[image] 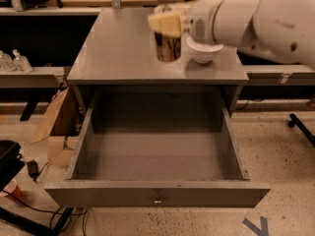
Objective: Place orange can into top drawer
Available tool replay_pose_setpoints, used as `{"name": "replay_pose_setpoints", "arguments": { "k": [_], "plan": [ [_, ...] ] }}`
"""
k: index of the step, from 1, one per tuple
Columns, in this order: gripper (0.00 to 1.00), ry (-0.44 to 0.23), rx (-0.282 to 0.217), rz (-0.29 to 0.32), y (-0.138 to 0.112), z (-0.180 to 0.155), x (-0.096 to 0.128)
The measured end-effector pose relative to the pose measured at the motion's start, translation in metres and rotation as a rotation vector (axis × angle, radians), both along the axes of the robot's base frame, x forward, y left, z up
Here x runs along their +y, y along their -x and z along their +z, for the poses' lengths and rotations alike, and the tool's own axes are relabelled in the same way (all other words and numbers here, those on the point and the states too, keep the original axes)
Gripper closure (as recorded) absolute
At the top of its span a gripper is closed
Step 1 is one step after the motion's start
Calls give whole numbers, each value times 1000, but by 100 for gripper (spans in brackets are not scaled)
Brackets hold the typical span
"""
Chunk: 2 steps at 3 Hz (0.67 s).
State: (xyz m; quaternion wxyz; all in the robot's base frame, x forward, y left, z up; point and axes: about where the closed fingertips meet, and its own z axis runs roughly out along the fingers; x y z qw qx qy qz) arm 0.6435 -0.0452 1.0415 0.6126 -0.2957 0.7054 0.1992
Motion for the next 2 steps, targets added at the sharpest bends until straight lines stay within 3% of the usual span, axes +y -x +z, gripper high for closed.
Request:
{"name": "replay_pose_setpoints", "arguments": {
  "k": [1, 2],
  "plan": [
    [100, 45, 113, 69, 8, -122, 0],
    [100, 45, 112, 69, 9, -121, 1]
  ]
}}
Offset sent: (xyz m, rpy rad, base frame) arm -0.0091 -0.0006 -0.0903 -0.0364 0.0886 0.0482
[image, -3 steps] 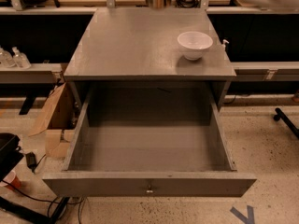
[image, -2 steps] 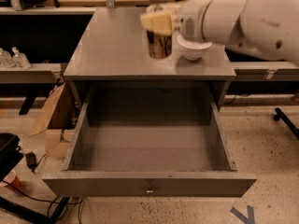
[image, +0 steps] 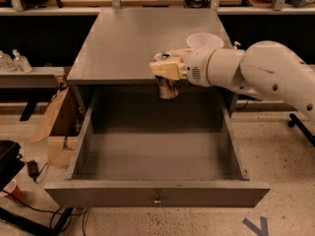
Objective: Place orange can into top drawer
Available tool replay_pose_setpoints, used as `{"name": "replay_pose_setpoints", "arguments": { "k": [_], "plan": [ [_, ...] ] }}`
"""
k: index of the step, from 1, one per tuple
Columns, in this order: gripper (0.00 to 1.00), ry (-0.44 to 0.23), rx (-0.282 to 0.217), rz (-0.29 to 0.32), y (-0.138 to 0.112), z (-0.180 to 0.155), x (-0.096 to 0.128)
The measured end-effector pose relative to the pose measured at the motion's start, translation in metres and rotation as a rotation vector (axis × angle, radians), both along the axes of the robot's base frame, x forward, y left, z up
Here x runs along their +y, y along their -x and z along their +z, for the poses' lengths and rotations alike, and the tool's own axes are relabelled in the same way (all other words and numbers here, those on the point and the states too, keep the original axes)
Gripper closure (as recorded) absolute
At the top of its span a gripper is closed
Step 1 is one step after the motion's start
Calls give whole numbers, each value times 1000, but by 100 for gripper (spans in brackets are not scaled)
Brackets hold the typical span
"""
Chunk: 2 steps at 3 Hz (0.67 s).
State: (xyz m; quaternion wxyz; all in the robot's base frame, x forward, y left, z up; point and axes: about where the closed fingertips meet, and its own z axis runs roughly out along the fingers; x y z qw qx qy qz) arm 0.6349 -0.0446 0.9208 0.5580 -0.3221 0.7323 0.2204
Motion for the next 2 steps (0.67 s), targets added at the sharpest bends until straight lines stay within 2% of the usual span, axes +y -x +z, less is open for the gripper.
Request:
{"name": "replay_pose_setpoints", "arguments": {
  "k": [1, 2],
  "plan": [
    [100, -28, 21, 66, 2, -31, 17],
    [100, -96, 22, 243, 9, -78, 49]
  ]
}}
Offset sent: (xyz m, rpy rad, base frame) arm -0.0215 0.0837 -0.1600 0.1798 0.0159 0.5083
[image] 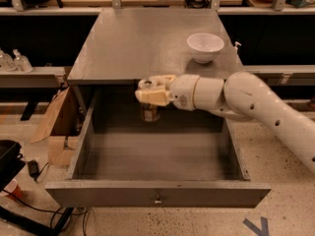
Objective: Place orange can into top drawer
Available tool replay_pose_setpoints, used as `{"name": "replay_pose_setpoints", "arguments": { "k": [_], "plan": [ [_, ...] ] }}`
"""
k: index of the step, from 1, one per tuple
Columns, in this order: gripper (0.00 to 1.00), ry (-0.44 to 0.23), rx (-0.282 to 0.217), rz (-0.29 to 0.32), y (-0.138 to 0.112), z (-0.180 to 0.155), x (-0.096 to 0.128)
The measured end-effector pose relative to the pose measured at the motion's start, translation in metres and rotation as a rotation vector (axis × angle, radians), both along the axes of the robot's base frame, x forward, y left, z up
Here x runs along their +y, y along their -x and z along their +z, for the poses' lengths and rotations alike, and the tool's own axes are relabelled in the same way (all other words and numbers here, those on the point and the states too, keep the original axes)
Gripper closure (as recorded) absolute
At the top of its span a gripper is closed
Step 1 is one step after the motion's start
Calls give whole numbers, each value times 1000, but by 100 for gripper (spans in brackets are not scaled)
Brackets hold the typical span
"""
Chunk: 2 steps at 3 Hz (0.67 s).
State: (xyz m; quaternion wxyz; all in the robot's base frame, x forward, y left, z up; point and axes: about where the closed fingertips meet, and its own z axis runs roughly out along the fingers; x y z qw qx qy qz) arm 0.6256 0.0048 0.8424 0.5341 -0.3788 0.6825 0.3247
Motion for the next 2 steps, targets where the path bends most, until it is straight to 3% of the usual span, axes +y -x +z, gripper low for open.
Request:
{"name": "replay_pose_setpoints", "arguments": {
  "k": [1, 2],
  "plan": [
    [100, -59, -18, 143, 9, -48, 24],
    [100, -82, 4, 231, 16, -108, 44]
  ]
}}
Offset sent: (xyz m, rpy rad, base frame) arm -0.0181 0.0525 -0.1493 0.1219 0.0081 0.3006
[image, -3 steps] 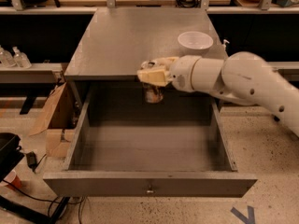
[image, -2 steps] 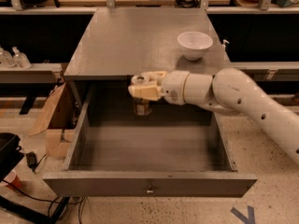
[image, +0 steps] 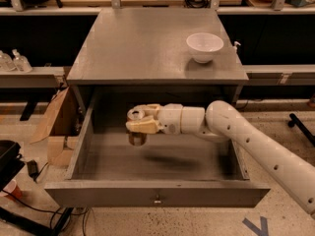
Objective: Place orange can into top drawer
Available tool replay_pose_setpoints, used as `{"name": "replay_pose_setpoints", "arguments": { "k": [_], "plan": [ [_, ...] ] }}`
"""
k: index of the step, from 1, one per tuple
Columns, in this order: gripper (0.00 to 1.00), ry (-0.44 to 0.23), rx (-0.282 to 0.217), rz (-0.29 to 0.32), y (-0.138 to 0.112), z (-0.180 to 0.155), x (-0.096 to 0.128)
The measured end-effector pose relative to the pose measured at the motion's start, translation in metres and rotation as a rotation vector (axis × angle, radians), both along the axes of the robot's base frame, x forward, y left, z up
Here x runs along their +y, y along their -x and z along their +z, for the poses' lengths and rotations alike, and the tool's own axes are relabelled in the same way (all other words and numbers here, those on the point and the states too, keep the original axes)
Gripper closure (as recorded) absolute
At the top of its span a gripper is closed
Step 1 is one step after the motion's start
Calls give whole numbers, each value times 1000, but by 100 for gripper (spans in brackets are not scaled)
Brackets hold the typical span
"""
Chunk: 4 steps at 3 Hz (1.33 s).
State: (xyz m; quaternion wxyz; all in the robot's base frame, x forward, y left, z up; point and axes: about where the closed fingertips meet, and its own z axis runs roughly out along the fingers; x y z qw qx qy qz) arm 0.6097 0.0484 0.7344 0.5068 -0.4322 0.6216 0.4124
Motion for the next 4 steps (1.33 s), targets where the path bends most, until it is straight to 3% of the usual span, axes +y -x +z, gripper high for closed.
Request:
{"name": "replay_pose_setpoints", "arguments": {
  "k": [1, 2, 4],
  "plan": [
    [100, 21, 31, -11, -2, -33, 7],
    [83, 21, 32, -8, -1, -34, 9],
    [36, 21, 32, 0, 0, -33, 14]
  ]
}}
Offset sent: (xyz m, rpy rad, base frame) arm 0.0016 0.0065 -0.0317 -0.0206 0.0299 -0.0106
